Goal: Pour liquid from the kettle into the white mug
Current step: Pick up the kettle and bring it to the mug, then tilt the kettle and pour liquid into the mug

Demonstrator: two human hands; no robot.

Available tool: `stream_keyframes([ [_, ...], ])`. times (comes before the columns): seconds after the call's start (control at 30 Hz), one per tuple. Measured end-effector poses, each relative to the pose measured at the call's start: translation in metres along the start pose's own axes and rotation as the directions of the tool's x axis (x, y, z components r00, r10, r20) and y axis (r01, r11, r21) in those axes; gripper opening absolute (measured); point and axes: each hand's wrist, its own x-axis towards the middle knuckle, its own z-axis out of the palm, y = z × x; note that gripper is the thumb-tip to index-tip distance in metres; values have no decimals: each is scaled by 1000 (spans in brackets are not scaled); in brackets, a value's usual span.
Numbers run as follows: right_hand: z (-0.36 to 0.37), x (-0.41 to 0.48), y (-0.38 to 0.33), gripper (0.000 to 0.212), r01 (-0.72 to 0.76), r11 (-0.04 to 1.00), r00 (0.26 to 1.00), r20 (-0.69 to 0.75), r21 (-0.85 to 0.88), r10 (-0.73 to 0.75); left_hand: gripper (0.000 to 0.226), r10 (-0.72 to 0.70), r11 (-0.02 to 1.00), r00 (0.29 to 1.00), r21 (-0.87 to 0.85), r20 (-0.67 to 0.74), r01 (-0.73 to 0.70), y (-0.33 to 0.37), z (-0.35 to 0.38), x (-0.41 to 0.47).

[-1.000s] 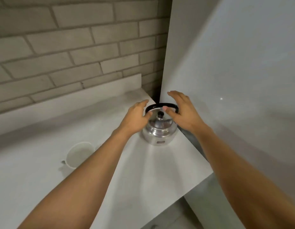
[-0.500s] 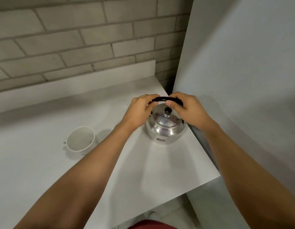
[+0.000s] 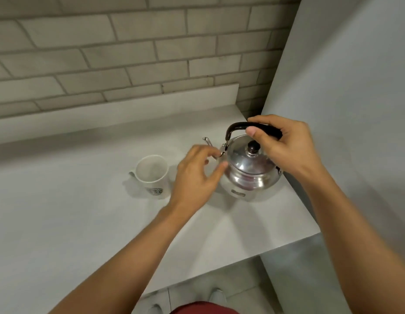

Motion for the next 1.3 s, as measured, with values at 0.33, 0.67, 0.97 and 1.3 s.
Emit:
stream_keyframes([
  [0.33, 27, -42, -66, 35, -3, 997, 1000, 21, -82, 4, 58, 257, 950, 955, 144, 150, -278, -16, -37, -77],
  [0.67, 57, -61, -108, 26, -2, 995, 1000, 22, -98, 4, 71, 258, 964, 953, 26, 161, -265, -31, -79, -101],
  [0.97, 79, -36, -134, 25, 68, 958, 987, 160, -277, -24, 70, 228, 974, 957, -56, 180, -221, -49, -97, -91],
  [1.3, 97, 13, -151, 22, 201, 889, 938, 342, -410, -55, 67, 171, 979, 985, -121, 34, -166, -55, -76, -82],
])
